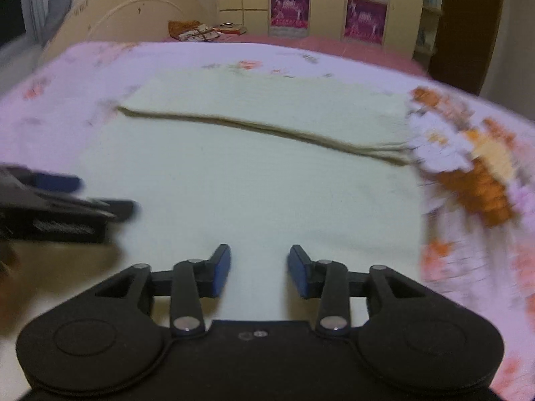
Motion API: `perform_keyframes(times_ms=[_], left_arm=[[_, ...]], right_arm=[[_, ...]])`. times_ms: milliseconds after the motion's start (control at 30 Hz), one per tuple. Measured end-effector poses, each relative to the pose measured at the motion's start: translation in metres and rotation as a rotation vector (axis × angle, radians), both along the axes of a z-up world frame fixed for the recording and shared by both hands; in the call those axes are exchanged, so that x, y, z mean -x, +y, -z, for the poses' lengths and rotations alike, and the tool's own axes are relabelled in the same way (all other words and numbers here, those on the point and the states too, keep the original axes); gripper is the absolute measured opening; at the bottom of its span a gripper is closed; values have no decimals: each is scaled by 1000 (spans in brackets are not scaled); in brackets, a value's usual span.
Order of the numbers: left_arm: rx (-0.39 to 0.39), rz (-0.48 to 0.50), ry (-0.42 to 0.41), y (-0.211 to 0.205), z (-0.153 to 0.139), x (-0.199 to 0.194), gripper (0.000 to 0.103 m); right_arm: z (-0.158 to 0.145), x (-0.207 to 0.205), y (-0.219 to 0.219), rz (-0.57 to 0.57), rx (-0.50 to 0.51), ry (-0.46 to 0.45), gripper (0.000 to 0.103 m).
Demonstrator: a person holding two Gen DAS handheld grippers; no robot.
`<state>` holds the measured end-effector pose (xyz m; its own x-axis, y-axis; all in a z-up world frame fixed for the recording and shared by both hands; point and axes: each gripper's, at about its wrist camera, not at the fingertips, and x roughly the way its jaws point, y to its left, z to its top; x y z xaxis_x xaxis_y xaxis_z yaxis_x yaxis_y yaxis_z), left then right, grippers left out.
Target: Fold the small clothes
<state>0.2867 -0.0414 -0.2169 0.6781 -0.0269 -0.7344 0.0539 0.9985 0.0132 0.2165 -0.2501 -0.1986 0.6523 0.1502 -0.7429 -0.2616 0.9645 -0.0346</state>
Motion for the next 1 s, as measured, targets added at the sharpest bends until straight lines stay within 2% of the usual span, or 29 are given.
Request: perform_keyframes(times_ms=[133,233,333,433,500,567,700,833,933,1000], left_arm=[[2,-38,11,17,-1,13,84],[-13,-61,21,27,-9,31,84],[-9,-6,-2,24,-18,54,84],[8,74,6,16,-16,75,84],[7,117,22,13,-6,88,84],[-5,138,-2,19,1,104,84],[-16,156,-9,42,2,121,84],[-12,133,5,57,-4,135,84],[9,122,29,58,-8,141,84],[3,131,36,55,-6,147,84]], right_arm=[[0,6,-31,59,-34,20,44],[-4,16,-38,87,-36,27,43],[-16,36,-34,75,-117,12,42],[-20,59,-9,30,-142,23,42],[-16,76,14,-11,-135,37,42],[-9,91,31,-40,-121,60,42],[0,125,45,-66,20,13,44],[-7,136,18,67,15,40,47],[-19,147,4,141,-73,50,47],[-21,156,3,173,-54,41,50]])
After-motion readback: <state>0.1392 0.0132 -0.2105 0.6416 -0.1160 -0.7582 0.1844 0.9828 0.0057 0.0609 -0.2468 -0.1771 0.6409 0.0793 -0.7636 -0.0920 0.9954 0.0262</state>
